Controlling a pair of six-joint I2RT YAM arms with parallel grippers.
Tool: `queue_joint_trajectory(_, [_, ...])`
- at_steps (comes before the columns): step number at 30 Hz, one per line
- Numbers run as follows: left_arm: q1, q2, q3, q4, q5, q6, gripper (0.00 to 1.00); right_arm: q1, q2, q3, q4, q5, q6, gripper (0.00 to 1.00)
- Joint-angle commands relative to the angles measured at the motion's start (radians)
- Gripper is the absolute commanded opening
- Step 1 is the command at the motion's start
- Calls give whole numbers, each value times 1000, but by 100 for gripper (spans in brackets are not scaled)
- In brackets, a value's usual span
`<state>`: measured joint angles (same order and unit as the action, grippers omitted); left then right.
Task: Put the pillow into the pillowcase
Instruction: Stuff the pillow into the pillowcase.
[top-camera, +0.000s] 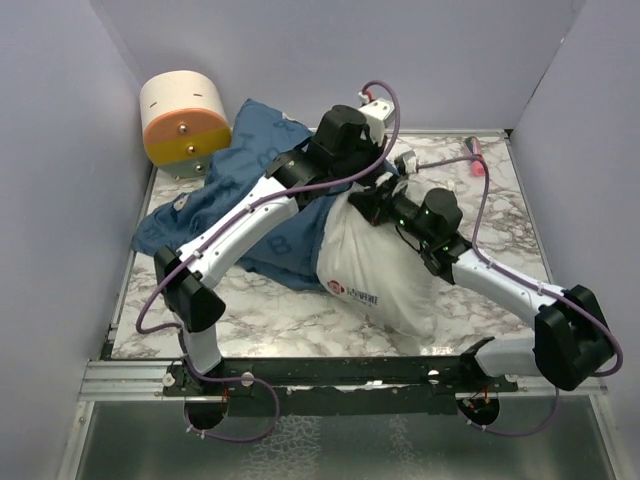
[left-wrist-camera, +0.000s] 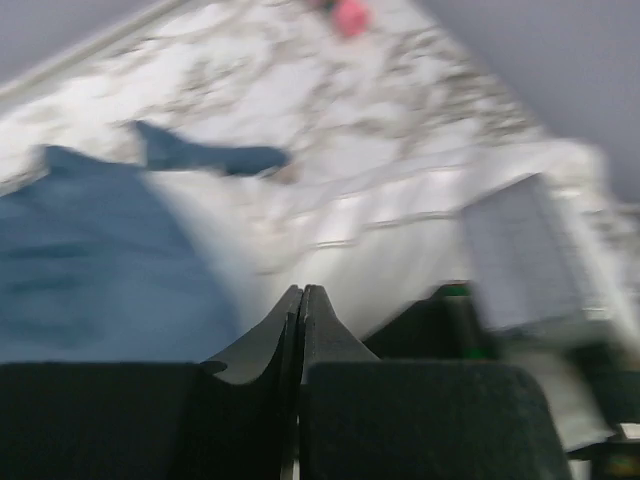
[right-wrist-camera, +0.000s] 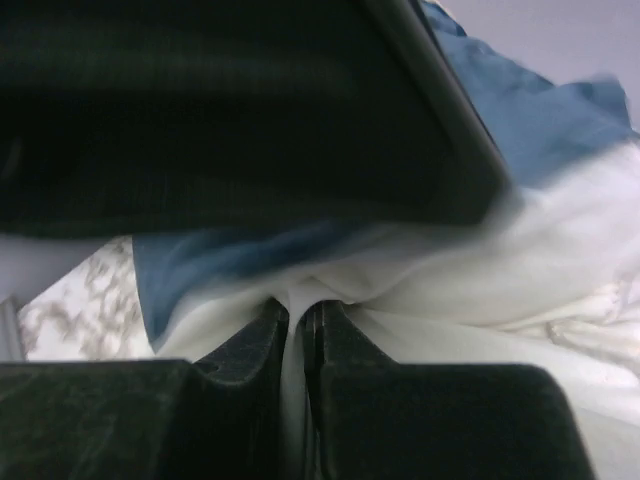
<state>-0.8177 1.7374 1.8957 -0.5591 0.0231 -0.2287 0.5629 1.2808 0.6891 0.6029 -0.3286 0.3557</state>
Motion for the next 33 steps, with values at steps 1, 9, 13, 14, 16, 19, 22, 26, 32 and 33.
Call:
queue_joint_trajectory(1, [-43, 45, 227, 189, 371, -58, 0, -2, 51, 230, 23, 103, -18, 1])
queue_joint_trajectory(9, [134, 84, 335, 343, 532, -177, 0, -53, 77, 372, 58, 218, -163, 1])
queue_joint_trajectory(13, [135, -74, 59, 343, 424, -90, 0, -66, 22, 227, 7, 96, -168, 9])
queue_joint_trajectory(14, [135, -137, -56, 367, 375, -70, 3, -67, 2, 167, 2, 58, -158, 13])
queue_joint_trajectory(16, [140, -271, -274, 404, 284, -46, 18, -66, -27, 55, 0, -13, -119, 19])
queue_joint_trajectory(19, [148, -407, -566, 419, 182, -25, 34, -66, -29, -51, -39, -97, -85, 31])
queue_joint_trajectory(22, [150, -527, -760, 388, 118, -29, 43, -65, -52, -69, -149, -208, -112, 48])
queue_joint_trajectory(26, [152, -766, -1054, 402, 58, -170, 57, -65, -256, -65, -313, -235, -155, 83])
queue_joint_trajectory(32, [153, -1230, -1443, 434, -15, -473, 74, -63, -446, 65, -584, -256, -217, 99])
queue_joint_trajectory(33, [153, -1281, -1478, 416, -30, -504, 74, -63, -452, 81, -619, -262, -206, 99])
